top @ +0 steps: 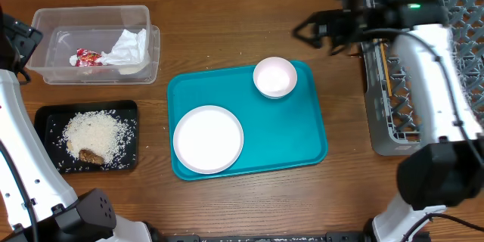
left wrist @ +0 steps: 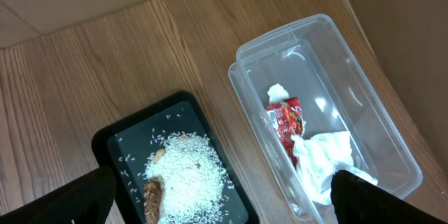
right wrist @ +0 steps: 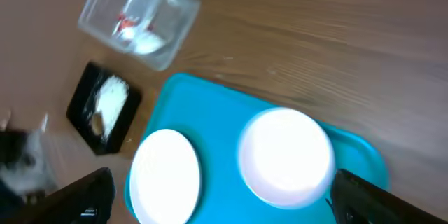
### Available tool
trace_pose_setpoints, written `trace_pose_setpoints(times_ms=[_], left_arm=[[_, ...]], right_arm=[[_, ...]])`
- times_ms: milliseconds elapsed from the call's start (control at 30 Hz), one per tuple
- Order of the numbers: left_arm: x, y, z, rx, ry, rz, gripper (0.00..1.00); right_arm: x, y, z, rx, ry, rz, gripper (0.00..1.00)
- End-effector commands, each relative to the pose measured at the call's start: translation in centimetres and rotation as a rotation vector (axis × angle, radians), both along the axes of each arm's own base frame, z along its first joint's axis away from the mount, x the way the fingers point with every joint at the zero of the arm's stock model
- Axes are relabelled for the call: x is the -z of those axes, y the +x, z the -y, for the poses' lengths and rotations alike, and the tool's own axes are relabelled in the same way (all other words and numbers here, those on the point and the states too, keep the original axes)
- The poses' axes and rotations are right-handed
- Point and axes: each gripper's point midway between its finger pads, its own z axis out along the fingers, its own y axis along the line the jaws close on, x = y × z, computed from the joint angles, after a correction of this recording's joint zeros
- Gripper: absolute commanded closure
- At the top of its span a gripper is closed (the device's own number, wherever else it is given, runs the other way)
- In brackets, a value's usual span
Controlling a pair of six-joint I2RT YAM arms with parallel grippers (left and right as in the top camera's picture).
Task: Sort waste into correct bins and load items into the dishwasher
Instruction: 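Release the chopsticks in the rack and raise the right gripper, then reach the right gripper to the small white bowl and grasp it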
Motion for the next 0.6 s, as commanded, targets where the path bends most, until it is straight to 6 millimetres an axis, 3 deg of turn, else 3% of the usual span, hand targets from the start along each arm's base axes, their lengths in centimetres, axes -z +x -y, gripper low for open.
trace_pose_setpoints(times_ms=[0, 267, 567], left_arm=[[0.1, 0.1, -0.2, -0.018, 0.0, 0.002, 0.0], [0.1, 0.1, -0.1, -0.017, 0.0, 0.002, 0.0], [0.1, 0.1, -0.2, -0.018, 0.0, 0.002, 0.0]], right_arm=[[1.8, 0.5, -2.9, 0.077, -0.165, 0.01, 0.08], [9.2, 1.0, -5.9, 0.397, -0.591, 0.021, 0.24], [17.4, -0.4, -7.3, 0.404, -0.692, -0.139, 0.26]])
